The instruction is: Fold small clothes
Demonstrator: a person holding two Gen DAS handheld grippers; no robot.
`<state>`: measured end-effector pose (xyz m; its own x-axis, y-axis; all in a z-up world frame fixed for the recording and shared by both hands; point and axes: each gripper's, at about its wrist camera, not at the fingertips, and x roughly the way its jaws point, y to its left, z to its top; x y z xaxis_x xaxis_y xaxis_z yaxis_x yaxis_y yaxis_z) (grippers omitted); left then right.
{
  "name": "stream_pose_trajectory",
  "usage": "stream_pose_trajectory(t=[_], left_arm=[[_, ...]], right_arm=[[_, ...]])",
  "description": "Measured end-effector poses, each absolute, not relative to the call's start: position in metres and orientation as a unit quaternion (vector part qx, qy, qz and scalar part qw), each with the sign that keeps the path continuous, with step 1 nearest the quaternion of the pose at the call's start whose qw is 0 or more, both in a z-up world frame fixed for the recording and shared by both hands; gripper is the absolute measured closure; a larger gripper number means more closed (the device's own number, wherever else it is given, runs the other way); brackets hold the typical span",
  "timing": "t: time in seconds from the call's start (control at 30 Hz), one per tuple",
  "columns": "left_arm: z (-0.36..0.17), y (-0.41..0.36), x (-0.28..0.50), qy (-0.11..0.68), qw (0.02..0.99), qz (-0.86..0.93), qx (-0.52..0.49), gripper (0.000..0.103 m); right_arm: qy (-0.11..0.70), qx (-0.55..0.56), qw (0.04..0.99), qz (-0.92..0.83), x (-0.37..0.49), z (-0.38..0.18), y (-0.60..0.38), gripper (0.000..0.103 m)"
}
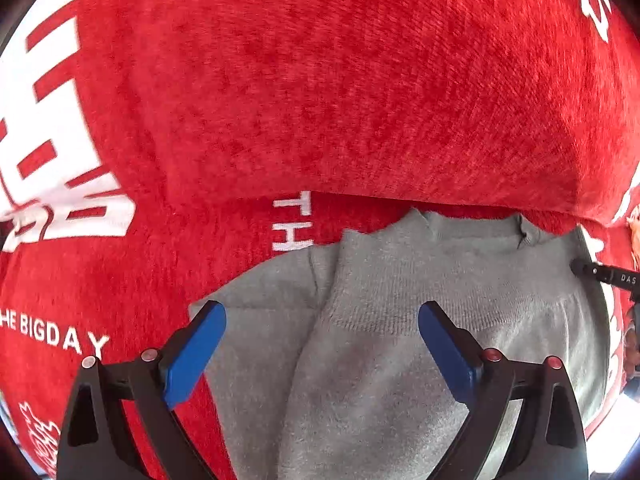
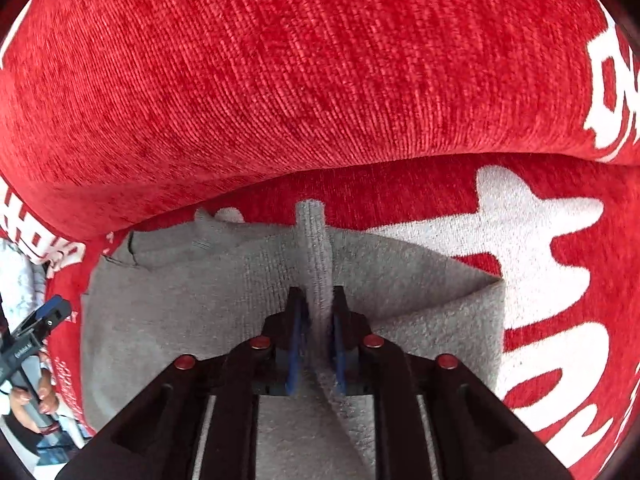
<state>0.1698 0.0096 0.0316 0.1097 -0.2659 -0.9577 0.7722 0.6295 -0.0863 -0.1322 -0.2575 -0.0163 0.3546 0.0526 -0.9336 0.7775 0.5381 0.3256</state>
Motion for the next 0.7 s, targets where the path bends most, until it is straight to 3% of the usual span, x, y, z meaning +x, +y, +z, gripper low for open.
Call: stream_pose_trajectory(t=[0.1,0.17,0.2,0.23,0.4,0.5,0.67,0.7], left_arm=[[0.012,-0.001,0.172,0.583,0.685,-0.361,0.246,0.011],[-0.006,-0.002,0.171,0.608,0.661,-0.360,0.252,0.055],[-0.009,0.003,0.170,0.615,0.654,-0.362,0.249,0.083],[-0.005,0.006,0.169,0.606,0.662,-0.368,0.242,0.094],[0.031,0.028,0.163,0.570,0.687,-0.388,0.228,0.095],[0.026,0.040,0.169,0.576,0.694,-0.369,0.224,0.095],[-0.006,0.031,0.167,0.577,0.698,-0.342,0.251,0.094],[-0.004,0.032,0.166,0.574,0.701,-0.338,0.254,0.089]], right_arm=[[0.509,0.405,0.716,-0.252,-0.132,-0.014,-0.256,0.077],[0.508,0.403,0.717,-0.256,-0.133,-0.014,-0.252,0.078],[0.510,0.401,0.715,-0.259,-0.132,-0.014,-0.251,0.083],[0.514,0.392,0.715,-0.265,-0.130,-0.012,-0.248,0.097],[0.509,0.337,0.753,-0.244,-0.117,0.020,-0.232,0.097],[0.503,0.325,0.767,-0.230,-0.105,0.028,-0.235,0.097],[0.538,0.358,0.718,-0.259,-0.108,-0.023,-0.255,0.099],[0.526,0.371,0.720,-0.260,-0.112,-0.026,-0.258,0.099]])
